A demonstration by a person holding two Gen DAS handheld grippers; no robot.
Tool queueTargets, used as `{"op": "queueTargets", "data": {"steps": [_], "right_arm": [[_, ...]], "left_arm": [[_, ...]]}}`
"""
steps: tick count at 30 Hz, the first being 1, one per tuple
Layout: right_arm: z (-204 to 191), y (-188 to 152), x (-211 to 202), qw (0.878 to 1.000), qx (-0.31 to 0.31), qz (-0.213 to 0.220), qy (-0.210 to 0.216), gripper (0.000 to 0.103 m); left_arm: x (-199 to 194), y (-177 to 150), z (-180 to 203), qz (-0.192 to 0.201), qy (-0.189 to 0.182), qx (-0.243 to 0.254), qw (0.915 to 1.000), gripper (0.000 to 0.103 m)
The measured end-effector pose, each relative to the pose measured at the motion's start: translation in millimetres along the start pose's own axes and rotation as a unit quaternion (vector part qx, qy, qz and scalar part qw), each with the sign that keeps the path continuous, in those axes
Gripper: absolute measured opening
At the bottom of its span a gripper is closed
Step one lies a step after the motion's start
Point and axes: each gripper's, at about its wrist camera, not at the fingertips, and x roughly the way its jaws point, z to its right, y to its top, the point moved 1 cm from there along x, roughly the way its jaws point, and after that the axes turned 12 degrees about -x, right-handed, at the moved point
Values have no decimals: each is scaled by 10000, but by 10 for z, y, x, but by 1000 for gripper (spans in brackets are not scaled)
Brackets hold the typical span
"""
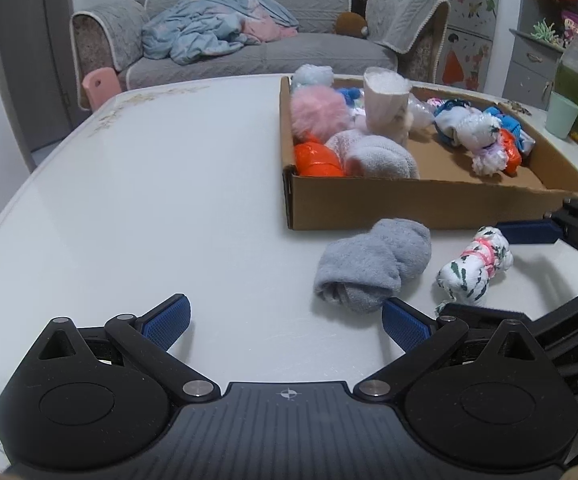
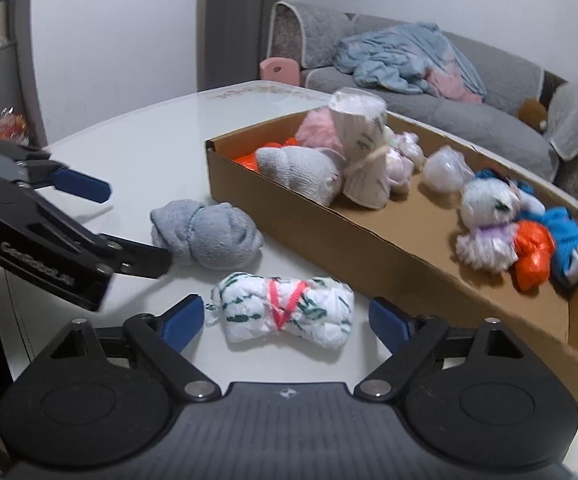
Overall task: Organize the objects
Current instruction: 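Move both tools to the last two bundles on the table, then grasp grey knit sock with left tool while right tool grasps white-green patterned sock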
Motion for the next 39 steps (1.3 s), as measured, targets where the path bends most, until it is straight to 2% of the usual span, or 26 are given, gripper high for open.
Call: {"op": "queueTargets", "data": {"steps": [2, 5, 6, 9, 14, 21, 24, 26, 29, 31, 34, 39], "right_arm": [[21, -31, -30, 10000, 82, 5, -18, 70], [36, -120, -136, 9998, 163, 12, -131, 58], [32, -154, -180, 9996, 183, 6, -200, 57], [77, -226, -237, 9995, 255, 23, -200, 60], [171, -171, -182, 9997, -82, 209, -109, 75], [196, -7, 37, 9992, -351, 93, 187, 74], [163, -6, 57, 9996, -268, 56, 115, 71], [149, -9, 59, 9999, -125, 70, 66, 65], [117, -28, 31, 9999, -43, 109, -33, 61], [105, -51, 0, 9999, -39, 127, -6, 61], [106, -86, -44, 9999, -44, 125, 32, 61], [146, -146, -96, 9999, 40, 122, 39, 61]], "left_arm": [[-31, 12, 38, 44, -106, 55, 9999, 102], [-24, 31, 167, 112, -152, 211, 9996, 102], [-13, 45, 208, 145, -145, 199, 9996, 102], [70, 87, 285, 56, -183, -32, 9998, 102], [175, 84, 355, -104, -131, -294, 9994, 102], [272, 175, 358, -124, 25, -745, 9971, 101], [292, 174, 389, -57, 248, -790, 9966, 99], [292, 161, 415, -13, 369, -786, 9962, 97], [265, 135, 423, 73, 446, -670, 9967, 89], [245, 126, 414, 105, 394, -532, 9978, 80], [201, 109, 362, 135, 143, -387, 9991, 68], [132, 49, 279, 172, -210, -79, 9996, 61]]}}
